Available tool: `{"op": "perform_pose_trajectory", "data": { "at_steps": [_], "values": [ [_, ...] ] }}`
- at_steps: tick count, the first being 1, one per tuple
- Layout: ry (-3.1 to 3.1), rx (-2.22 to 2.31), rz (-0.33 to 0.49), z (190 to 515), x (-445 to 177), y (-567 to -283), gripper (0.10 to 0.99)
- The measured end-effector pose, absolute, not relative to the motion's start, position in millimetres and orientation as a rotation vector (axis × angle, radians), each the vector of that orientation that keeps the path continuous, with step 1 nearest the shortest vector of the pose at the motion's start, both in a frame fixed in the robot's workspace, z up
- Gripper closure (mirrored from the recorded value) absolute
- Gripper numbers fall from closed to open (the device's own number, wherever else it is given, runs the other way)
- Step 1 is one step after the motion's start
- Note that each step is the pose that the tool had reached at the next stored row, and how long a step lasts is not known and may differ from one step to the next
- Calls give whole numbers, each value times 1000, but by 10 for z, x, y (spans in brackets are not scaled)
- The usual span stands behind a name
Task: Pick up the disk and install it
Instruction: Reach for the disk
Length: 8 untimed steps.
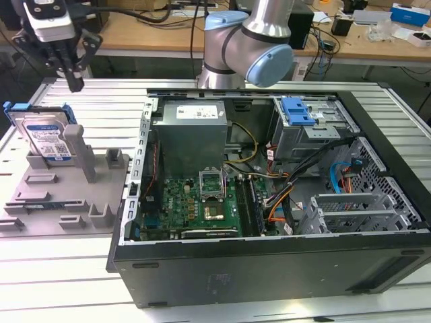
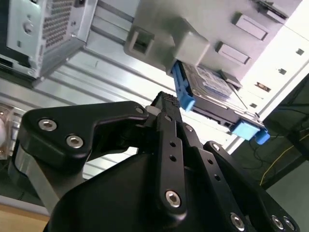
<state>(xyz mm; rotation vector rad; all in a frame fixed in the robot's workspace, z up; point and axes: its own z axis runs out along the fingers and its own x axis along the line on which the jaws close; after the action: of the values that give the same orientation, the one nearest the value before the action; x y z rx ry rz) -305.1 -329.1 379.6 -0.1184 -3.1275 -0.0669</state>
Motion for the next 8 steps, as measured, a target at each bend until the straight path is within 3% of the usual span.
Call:
{"op": "perform_pose_trajectory", "data": {
  "at_steps": [8],
  "values": [
    [-3114,-118,-66,3782,-3273,-3240,980]
  ]
}}
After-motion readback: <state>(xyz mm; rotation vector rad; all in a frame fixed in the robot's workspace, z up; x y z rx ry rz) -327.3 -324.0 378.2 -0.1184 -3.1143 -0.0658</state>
